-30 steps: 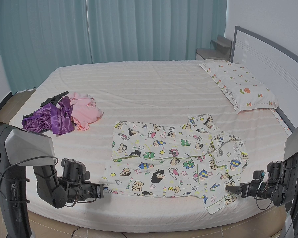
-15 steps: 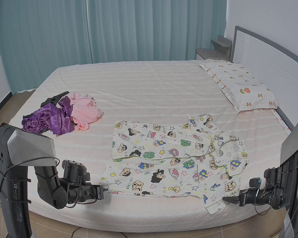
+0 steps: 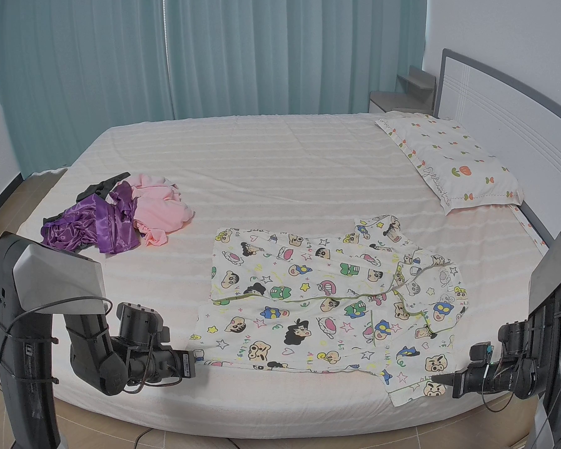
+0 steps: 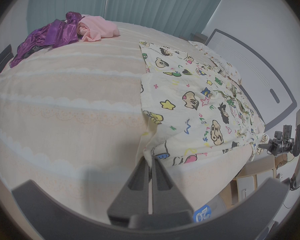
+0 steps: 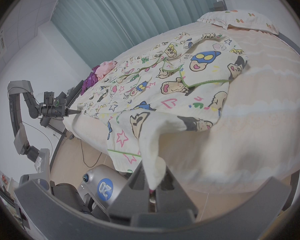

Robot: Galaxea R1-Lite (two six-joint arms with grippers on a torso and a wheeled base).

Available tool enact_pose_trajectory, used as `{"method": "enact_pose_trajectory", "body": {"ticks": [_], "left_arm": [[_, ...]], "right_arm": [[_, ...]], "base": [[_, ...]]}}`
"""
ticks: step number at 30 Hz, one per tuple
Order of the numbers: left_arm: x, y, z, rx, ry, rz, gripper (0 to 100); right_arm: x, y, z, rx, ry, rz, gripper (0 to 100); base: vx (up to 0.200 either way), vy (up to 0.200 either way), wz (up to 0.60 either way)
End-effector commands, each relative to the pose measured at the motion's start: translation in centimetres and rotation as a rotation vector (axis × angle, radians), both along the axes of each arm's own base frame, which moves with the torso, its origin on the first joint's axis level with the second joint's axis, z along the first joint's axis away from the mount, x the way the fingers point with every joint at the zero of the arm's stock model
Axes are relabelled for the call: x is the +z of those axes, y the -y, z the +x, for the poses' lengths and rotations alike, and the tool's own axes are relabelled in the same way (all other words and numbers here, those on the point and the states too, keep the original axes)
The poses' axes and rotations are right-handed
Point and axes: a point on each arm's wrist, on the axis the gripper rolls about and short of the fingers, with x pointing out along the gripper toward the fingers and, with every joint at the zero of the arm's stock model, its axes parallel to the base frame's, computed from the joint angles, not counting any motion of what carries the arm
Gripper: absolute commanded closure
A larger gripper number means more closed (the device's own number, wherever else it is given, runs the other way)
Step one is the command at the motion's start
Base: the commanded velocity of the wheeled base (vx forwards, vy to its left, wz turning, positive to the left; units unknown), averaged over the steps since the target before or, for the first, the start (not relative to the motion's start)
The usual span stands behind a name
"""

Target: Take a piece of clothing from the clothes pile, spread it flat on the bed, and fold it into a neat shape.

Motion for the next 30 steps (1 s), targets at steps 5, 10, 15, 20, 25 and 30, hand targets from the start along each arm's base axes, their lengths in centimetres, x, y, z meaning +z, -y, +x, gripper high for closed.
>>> {"method": "enact_pose_trajectory", "body": {"ticks": [5, 10, 15, 20, 25, 30], "left_arm": [[1.4, -0.4, -1.6, -0.002, -0.003, -0.005, 100], [1.7, -0.5, -2.0, -0.003, -0.004, -0.004, 100], [1.6, -0.7, -2.8, -0.009, -0.029, 0.007, 100], [1.5, -0.9, -3.7, -0.012, -0.051, 0.008, 100], [1.5, -1.0, -4.7, -0.022, -0.070, 0.014, 100], [1.4, -1.1, -5.6, -0.035, -0.076, 0.019, 100]], "right_arm": [[1.3, 1.1, -0.7, -0.018, 0.011, 0.031, 100], [3.2, 0.7, -1.6, 0.003, -0.030, 0.047, 100], [4.2, 0.4, -2.6, 0.024, -0.074, 0.043, 100], [5.0, 0.3, -3.5, 0.033, -0.109, 0.037, 100], [5.4, 0.4, -4.1, 0.029, -0.127, 0.036, 100], [6.0, 0.5, -4.9, 0.026, -0.158, 0.035, 100]], "base": [[0.000, 0.000, 0.00], [0.000, 0.000, 0.00], [0.000, 0.000, 0.00], [0.000, 0.000, 0.00], [0.000, 0.000, 0.00], [0.000, 0.000, 0.00]]}}
